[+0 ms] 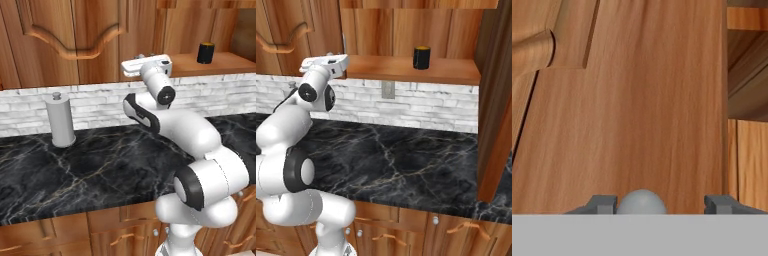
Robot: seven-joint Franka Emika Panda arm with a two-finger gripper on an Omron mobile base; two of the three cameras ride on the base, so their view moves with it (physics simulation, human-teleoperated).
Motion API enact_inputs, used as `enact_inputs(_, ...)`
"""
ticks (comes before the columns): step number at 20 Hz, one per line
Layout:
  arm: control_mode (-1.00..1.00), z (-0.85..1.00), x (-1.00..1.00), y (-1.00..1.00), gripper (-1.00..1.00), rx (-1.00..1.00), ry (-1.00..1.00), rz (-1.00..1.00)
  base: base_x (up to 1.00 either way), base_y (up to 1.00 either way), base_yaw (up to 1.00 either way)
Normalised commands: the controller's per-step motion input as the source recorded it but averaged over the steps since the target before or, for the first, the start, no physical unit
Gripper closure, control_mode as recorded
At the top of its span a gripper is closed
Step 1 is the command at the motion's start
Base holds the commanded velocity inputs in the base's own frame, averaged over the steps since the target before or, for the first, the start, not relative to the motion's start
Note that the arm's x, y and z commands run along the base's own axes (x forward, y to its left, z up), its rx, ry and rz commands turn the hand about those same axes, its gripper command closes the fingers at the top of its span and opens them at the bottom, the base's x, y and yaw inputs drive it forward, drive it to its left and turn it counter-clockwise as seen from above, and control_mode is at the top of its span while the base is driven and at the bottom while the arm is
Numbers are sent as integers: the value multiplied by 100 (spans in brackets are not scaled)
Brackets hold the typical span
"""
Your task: Open the cabinet directly in front. Then move the liquor and the mug to the dining counter with the candle on it.
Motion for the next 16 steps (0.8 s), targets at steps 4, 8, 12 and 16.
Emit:
enact_inputs(4,-100,0,13,60,100,-1,1,0,0,0,0)
enact_inputs(8,-100,0,14,58,100,-2,5,0,0,0,0)
enact_inputs(12,-100,-1,17,68,100,-5,12,0,0,0,0)
enact_inputs(16,-100,-1,9,52,100,-4,12,0,0,0,0)
